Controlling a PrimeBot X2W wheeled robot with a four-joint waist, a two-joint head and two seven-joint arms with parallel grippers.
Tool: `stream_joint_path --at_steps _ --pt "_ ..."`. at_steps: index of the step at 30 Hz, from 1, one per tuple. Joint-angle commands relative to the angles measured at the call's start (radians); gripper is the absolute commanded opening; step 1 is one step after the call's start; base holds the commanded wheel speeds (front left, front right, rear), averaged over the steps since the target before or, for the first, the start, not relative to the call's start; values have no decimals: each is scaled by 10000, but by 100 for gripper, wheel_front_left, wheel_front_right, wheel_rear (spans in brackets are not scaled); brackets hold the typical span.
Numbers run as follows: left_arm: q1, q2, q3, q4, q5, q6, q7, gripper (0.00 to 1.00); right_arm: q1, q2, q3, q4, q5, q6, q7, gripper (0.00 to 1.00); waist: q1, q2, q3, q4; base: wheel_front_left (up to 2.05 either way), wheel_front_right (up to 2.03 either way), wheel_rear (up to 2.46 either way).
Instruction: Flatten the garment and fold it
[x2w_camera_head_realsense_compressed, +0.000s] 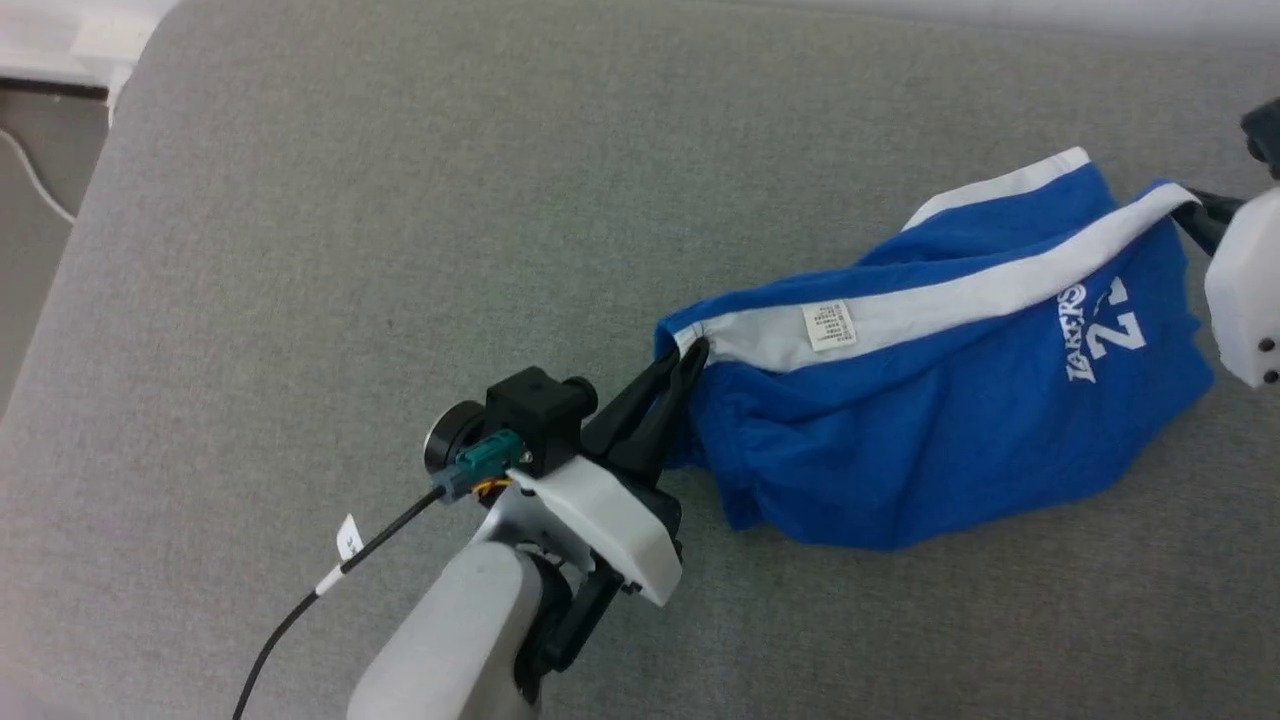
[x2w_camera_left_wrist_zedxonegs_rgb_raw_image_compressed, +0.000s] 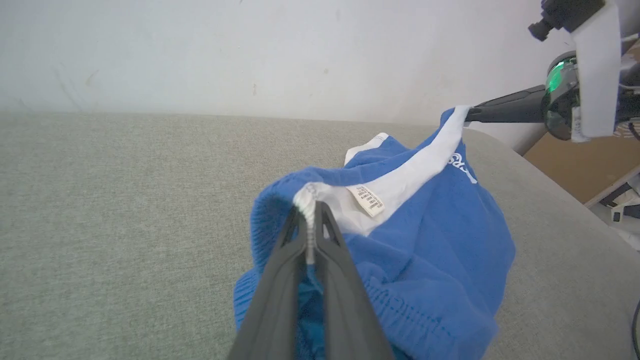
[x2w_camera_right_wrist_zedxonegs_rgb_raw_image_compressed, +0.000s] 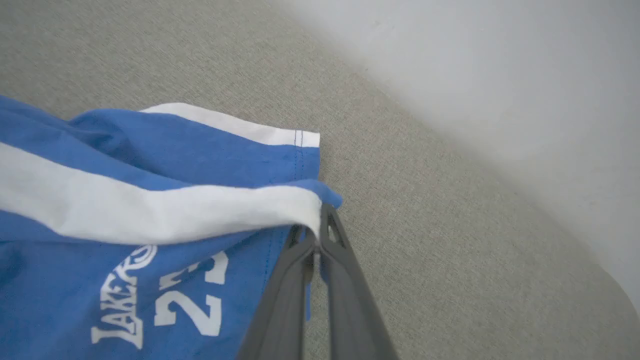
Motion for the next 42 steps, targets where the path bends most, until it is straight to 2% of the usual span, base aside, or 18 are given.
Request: stream_joint_path --at_steps 1,14,19,20,21,22,23,24,32,42 --pt "-333 -145 64 313 79 57 -226 0 -561 77 385 530 -158 -19 -86 0 -3 0 669 525 0 0 0" --pt "-1099 -556 -185 1932 75 263 -982 0 -2465 517 2050 3409 -923 -19 -1457 0 -3 0 1061 790 0 0 0" --pt "-1222 -623 -295 2472 -11 297 -1206 0 -2689 827 2629 4249 -778 -19 -2029 0 -3 0 902 728 0 0 0" --pt "-1219 -631 -316 2569 -34 301 -1237 0 -2700 907 2676 4419 -679 -19 -2138 4 -3 0 834 700 0 0 0" --pt "-1212 -637 -335 2665 -57 301 -1264 0 -2692 996 2665 4601 -560 -19 -2264 58 -3 0 742 674 0 0 0" --pt "-1198 -642 -344 2750 -77 305 -1317 0 -2661 1094 2677 4764 -432 -19 -2384 100 -3 0 636 645 0 0 0" --pt "-1187 -646 -303 2804 -65 380 -1466 43 -2640 1152 2733 4881 -410 -19 -2579 100 -3 0 502 616 0 0 0" --pt "-1168 -647 -276 2872 -45 445 -1568 100 -2646 1172 2808 4950 -472 -19 -2862 100 -3 0 372 583 0 0 0" --pt "-574 -404 65 3142 -255 642 -1995 100 -2043 1678 2368 5457 194 -19 -4748 100 -3 0 -940 206 0 0 0" --pt "989 -133 875 2434 -310 1350 -2329 100 126 1909 1306 5227 1120 -19 -6231 100 -3 0 -2207 -108 0 0 0"
